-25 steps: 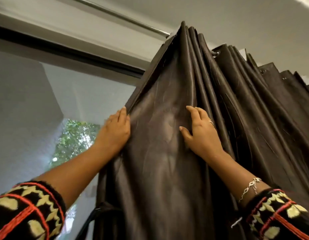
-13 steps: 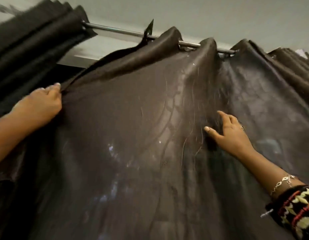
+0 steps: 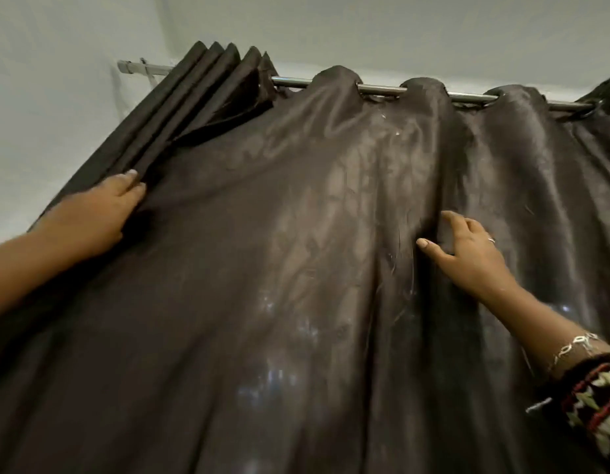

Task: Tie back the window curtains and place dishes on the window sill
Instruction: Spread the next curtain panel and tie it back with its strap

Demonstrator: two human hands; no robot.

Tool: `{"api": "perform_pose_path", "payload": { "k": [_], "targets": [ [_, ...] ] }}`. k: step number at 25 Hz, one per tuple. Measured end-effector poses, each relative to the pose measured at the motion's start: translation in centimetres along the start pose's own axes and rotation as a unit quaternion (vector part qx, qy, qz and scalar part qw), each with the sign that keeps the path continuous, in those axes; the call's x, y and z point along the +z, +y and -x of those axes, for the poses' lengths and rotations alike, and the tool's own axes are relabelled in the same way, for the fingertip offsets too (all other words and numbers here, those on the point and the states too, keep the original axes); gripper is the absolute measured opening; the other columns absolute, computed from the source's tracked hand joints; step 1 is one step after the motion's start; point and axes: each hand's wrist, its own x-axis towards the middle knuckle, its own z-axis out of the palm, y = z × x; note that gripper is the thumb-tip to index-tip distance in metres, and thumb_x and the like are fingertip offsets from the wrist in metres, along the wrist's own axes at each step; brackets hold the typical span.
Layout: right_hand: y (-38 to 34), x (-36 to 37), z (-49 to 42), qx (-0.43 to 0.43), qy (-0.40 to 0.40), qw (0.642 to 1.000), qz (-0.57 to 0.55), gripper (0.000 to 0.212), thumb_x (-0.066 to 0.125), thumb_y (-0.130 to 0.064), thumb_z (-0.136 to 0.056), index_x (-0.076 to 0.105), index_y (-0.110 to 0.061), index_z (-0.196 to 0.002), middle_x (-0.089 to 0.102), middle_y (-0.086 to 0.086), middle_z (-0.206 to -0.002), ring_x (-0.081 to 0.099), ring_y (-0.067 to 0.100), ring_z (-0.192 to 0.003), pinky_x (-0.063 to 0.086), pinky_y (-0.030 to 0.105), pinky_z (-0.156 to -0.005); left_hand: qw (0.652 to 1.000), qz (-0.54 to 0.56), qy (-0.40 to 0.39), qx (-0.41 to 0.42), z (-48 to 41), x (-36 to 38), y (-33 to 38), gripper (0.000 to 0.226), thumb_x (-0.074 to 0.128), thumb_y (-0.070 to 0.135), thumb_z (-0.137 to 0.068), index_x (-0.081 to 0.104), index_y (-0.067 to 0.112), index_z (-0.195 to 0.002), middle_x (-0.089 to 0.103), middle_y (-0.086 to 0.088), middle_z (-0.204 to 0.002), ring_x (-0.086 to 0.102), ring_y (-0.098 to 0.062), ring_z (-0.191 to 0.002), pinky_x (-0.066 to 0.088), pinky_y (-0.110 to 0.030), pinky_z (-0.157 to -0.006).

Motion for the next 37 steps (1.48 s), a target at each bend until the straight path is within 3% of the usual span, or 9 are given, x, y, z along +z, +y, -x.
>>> {"api": "perform_pose_path", "payload": {
  "k": [4, 9, 12, 17, 25, 30, 37],
  "targets": [
    [-0.5, -1.2, 0.2, -0.001, 0.014, 1.0, -0.004, 0.061, 0.049, -0.04, -0.091, 0.03, -0.013, -0.142, 0.038, 0.019, -0.138, 0.036, 0.037, -0.127, 0.033, 0.043, -0.102, 0.989, 0.14, 0.032, 0.027, 3.3, -1.9, 6.9, 0.07, 0.049, -0.011, -0.075, 0.038, 0.014, -0.14, 0.026, -0.013, -0.15, 0.036, -0.034, -0.132, 0.041, -0.043, -0.097],
    [0.7, -2.5, 0.1, 0.008, 0.012, 1.0, -0.003, 0.058, 0.049, -0.041, -0.092, 0.033, -0.012, -0.139, 0.042, 0.02, -0.133, 0.04, 0.037, -0.123, 0.035, 0.042, -0.1, 0.954, 0.294, 0.049, -0.029, 5.0, -4.2, 12.8, 0.044, 0.052, 0.019, -0.091, 0.045, 0.009, -0.133, 0.046, -0.015, -0.136, 0.043, -0.029, -0.124, 0.033, -0.037, -0.101],
    [2.4, -3.0, 0.0, 0.041, 0.009, 0.998, 0.036, 0.06, 0.052, -0.04, -0.09, 0.033, -0.01, -0.138, 0.044, 0.021, -0.131, 0.041, 0.037, -0.122, 0.036, 0.043, -0.098, 0.942, 0.321, 0.065, -0.065, 5.1, -5.1, 16.1, 0.046, 0.048, 0.031, -0.091, 0.046, 0.008, -0.132, 0.046, -0.014, -0.136, 0.042, -0.028, -0.125, 0.033, -0.037, -0.101],
    [7.3, -5.1, 0.4, 0.087, 0.024, 0.991, 0.098, 0.057, 0.054, -0.036, -0.089, 0.035, -0.005, -0.134, 0.043, 0.023, -0.13, 0.04, 0.039, -0.121, 0.034, 0.043, -0.1, 0.929, 0.36, 0.087, -0.005, 5.4, -6.2, 21.7, 0.061, 0.05, 0.05, -0.084, 0.052, 0.004, -0.124, 0.048, -0.016, -0.134, 0.042, -0.029, -0.127, 0.031, -0.036, -0.102],
    [17.5, -9.9, 1.5, 0.1, 0.059, 0.982, 0.148, 0.053, 0.053, -0.028, -0.091, 0.037, -0.004, -0.135, 0.042, 0.024, -0.131, 0.037, 0.042, -0.121, 0.032, 0.044, -0.1, 0.926, 0.377, 0.03, 0.023, 6.3, -4.6, 31.8, 0.07, 0.042, 0.056, -0.075, 0.048, 0.01, -0.128, 0.042, -0.013, -0.141, 0.041, -0.028, -0.128, 0.034, -0.042, -0.102],
    [25.5, -13.5, 0.4, 0.138, 0.074, 0.977, 0.147, 0.052, 0.051, -0.031, -0.092, 0.037, -0.004, -0.134, 0.04, 0.025, -0.132, 0.036, 0.041, -0.123, 0.032, 0.045, -0.101, 0.923, 0.38, 0.046, 0.032, 7.1, -3.9, 38.4, 0.069, 0.048, 0.06, -0.081, 0.049, 0.008, -0.127, 0.045, -0.015, -0.138, 0.042, -0.031, -0.127, 0.036, -0.045, -0.1],
    [35.9, -17.7, 0.3, 0.203, 0.109, 0.956, 0.181, 0.051, 0.054, -0.024, -0.09, 0.037, 0.002, -0.13, 0.036, 0.027, -0.134, 0.033, 0.043, -0.124, 0.032, 0.048, -0.1, 0.908, 0.416, 0.053, -0.008, 7.2, -6.1, 49.2, 0.082, 0.036, 0.062, -0.07, 0.038, 0.012, -0.135, 0.043, -0.014, -0.138, 0.044, -0.031, -0.123, 0.037, -0.042, -0.095]
  ]
}}
